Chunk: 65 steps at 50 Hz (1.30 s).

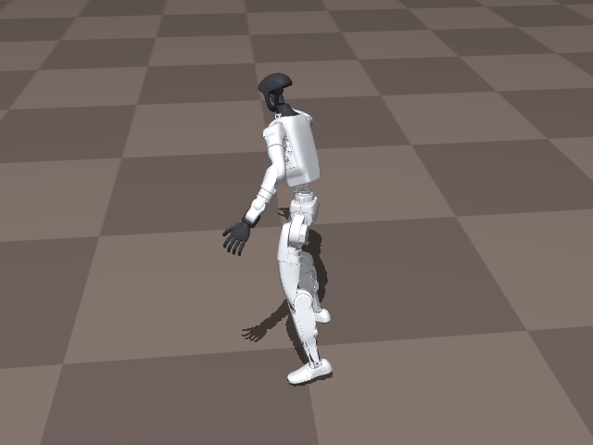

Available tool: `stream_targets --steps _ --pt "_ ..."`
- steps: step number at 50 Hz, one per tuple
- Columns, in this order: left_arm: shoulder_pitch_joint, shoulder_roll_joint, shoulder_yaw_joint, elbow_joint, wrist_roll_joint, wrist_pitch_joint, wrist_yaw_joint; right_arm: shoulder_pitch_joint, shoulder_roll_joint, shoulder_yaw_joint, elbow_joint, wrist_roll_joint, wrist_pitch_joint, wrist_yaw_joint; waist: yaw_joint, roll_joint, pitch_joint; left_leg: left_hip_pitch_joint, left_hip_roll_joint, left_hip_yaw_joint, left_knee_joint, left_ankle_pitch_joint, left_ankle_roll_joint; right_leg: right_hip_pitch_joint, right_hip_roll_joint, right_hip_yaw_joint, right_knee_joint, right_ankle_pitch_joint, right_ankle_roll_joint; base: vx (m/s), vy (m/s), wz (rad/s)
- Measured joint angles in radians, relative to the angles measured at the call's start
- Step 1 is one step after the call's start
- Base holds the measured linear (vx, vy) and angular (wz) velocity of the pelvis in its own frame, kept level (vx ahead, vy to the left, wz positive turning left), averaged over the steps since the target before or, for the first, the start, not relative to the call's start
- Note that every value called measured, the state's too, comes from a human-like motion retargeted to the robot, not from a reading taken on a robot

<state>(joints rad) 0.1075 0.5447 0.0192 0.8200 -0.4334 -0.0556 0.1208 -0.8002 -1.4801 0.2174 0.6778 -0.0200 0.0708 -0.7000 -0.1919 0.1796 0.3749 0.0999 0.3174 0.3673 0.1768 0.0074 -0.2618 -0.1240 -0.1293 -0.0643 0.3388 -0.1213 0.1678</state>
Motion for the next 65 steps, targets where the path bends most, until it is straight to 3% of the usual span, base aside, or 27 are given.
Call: stream_targets --steps 2,6,11,14,17,20,26,32,37,40,41,42,43,45,48,51,55,60,65 --pt "-0.010 0.004 -0.011 -0.026 0.015 -0.016 -0.014 0.309 0.046 -0.126 0.045 -0.259 0.062 0.039 -0.027 -0.008 0.038 -0.002 -0.004 0.054 0.001 -0.004 0.003 -0.030 0.007 0.043 -0.024 0.024 -0.004 -0.16 0.11 -1.22" --pt "-0.038 0.005 -0.067 -0.115 0.025 -0.044 -0.040 0.711 0.171 -0.211 0.190 -0.617 0.160 0.148 -0.066 -0.025 0.113 -0.025 -0.036 0.138 -0.009 -0.009 0.011 -0.085 -0.003 0.111 -0.088 0.084 0.000 -0.21 0.16 -0.90" --pt "-0.017 0.013 -0.142 -0.280 -0.018 -0.078 -0.069 0.966 0.346 -0.256 0.404 -0.632 0.192 0.236 -0.096 -0.062 0.140 -0.104 -0.080 0.195 -0.009 -0.028 0.010 -0.185 -0.033 0.164 -0.142 0.154 0.026 -0.23 0.17 -0.44" --pt "0.046 0.025 -0.138 -0.397 0.024 -0.101 -0.139 1.095 0.403 -0.303 0.461 -0.690 0.141 0.312 -0.130 -0.103 0.143 -0.248 -0.047 0.185 0.208 -0.128 0.000 -0.289 -0.064 0.158 -0.034 0.120 0.063 -0.21 0.20 0.21" --pt "0.081 0.040 -0.130 -0.489 0.009 -0.115 -0.135 1.188 0.388 -0.220 0.450 -0.838 0.105 0.403 -0.132 -0.144 0.145 -0.343 -0.035 0.170 0.298 -0.167 0.003 -0.359 -0.077 0.161 -0.006 0.128 0.079 -0.25 0.15 0.12" --pt "0.080 0.065 -0.136 -0.552 -0.058 -0.123 -0.058 1.231 0.335 -0.038 0.411 -0.994 0.083 0.483 -0.097 -0.190 0.145 -0.397 -0.044 0.144 0.287 -0.172 0.023 -0.378 -0.079 0.164 -0.074 0.177 0.060 -0.28 0.11 0.22" --pt "0.049 0.117 -0.148 -0.603 0.036 -0.137 0.018 1.194 0.323 0.171 0.398 -1.168 0.020 0.577 0.031 -0.247 0.145 -0.583 -0.023 -0.005 0.436 -0.214 0.034 -0.425 -0.108 0.055 -0.004 0.148 0.047 -0.20 0.09 0.98" --pt "-0.044 0.140 -0.187 -0.579 0.124 -0.134 0.081 0.962 0.329 0.341 0.399 -1.204 0.007 0.572 0.251 -0.262 0.145 -0.649 -0.076 -0.189 0.395 -0.182 0.013 -0.338 -0.150 -0.130 -0.018 0.140 0.035 -0.06 0.03 1.52" --pt "-0.086 0.160 -0.204 -0.512 0.081 -0.139 0.103 0.573 0.212 0.483 0.345 -1.067 0.035 0.492 0.427 -0.291 0.145 -0.591 -0.153 -0.289 0.269 -0.128 0.000 -0.204 -0.194 -0.266 -0.076 0.159 0.047 0.07 0.05 1.40" --pt "-0.094 0.187 -0.205 -0.442 0.056 -0.135 0.111 0.239 0.129 0.606 0.316 -0.937 0.062 0.425 0.528 -0.316 0.145 -0.535 -0.184 -0.322 0.202 -0.106 0.000 -0.127 -0.209 -0.319 -0.110 0.174 0.060 0.14 0.08 0.90" --pt "-0.082 0.177 -0.185 -0.407 0.096 -0.135 0.087 0.083 0.117 0.648 0.317 -0.874 0.051 0.405 0.546 -0.327 0.144 -0.552 -0.207 -0.311 0.267 -0.131 0.000 -0.137 -0.250 -0.324 -0.040 0.149 0.078 0.20 0.16 0.67" --pt "-0.072 0.173 -0.162 -0.369 0.127 -0.134 0.072 -0.093 0.120 0.719 0.323 -0.826 0.049 0.396 0.565 -0.334 0.144 -0.555 -0.207 -0.308 0.304 -0.154 0.000 -0.133 -0.261 -0.333 -0.003 0.132 0.083 0.22 0.03 0.24" --pt "-0.068 0.179 -0.135 -0.328 0.141 -0.135 0.078 -0.312 0.154 0.844 0.342 -0.809 0.067 0.410 0.587 -0.334 0.145 -0.528 -0.161 -0.323 0.284 -0.173 0.002 -0.103 -0.210 -0.351 -0.032 0.131 0.061 0.19 -0.06 0.12" --pt "-0.058 0.168 -0.122 -0.265 0.154 -0.114 0.070 -0.591 0.147 0.982 0.321 -0.764 0.070 0.359 0.635 -0.349 0.109 -0.526 -0.220 -0.322 0.281 -0.146 0.000 -0.085 -0.263 -0.361 -0.037 0.152 0.093 0.15 0.08 0.45" --pt "-0.041 0.153 -0.071 -0.167 0.160 -0.107 0.084 -0.974 0.233 1.172 0.255 -0.769 0.072 0.314 0.688 -0.364 0.067 -0.505 -0.218 -0.344 0.258 -0.146 0.000 -0.043 -0.251 -0.394 -0.072 0.168 0.094 0.17 0.02 0.37" --pt "-0.004 0.171 0.006 -0.096 0.123 -0.110 0.089 -1.160 0.291 1.183 0.068 -0.793 0.055 0.257 0.720 -0.413 0.032 -0.490 -0.217 -0.380 0.239 -0.146 0.000 -0.001 -0.239 -0.438 -0.095 0.175 0.084 0.18 -0.03 0.46" --pt "0.071 0.207 0.087 -0.041 -0.026 -0.082 0.122 -1.343 0.385 1.183 -0.241 -0.771 0.097 0.217 0.713 -0.504 -0.011 -0.380 -0.259 -0.442 0.012 -0.059 0.051 0.088 -0.234 -0.503 -0.213 0.236 0.067 0.15 -0.01 0.70" --pt "0.106 0.127 0.106 0.012 -0.031 -0.082 0.116 -1.496 0.533 1.183 -0.575 -0.747 0.057 0.062 0.716 -0.491 -0.059 -0.339 -0.266 -0.526 -0.066 -0.032 0.058 0.137 -0.232 -0.586 -0.187 0.232 0.039 0.14 -0.01 0.80" --pt "0.061 0.010 0.075 0.026 -0.049 -0.070 0.089 -1.471 0.717 1.173 -0.730 -0.764 0.059 0.080 0.784 -0.428 -0.019 -0.306 -0.252 -0.603 -0.101 -0.021 0.063 0.180 -0.217 -0.646 -0.135 0.218 -0.001 0.07 -0.04 0.69"
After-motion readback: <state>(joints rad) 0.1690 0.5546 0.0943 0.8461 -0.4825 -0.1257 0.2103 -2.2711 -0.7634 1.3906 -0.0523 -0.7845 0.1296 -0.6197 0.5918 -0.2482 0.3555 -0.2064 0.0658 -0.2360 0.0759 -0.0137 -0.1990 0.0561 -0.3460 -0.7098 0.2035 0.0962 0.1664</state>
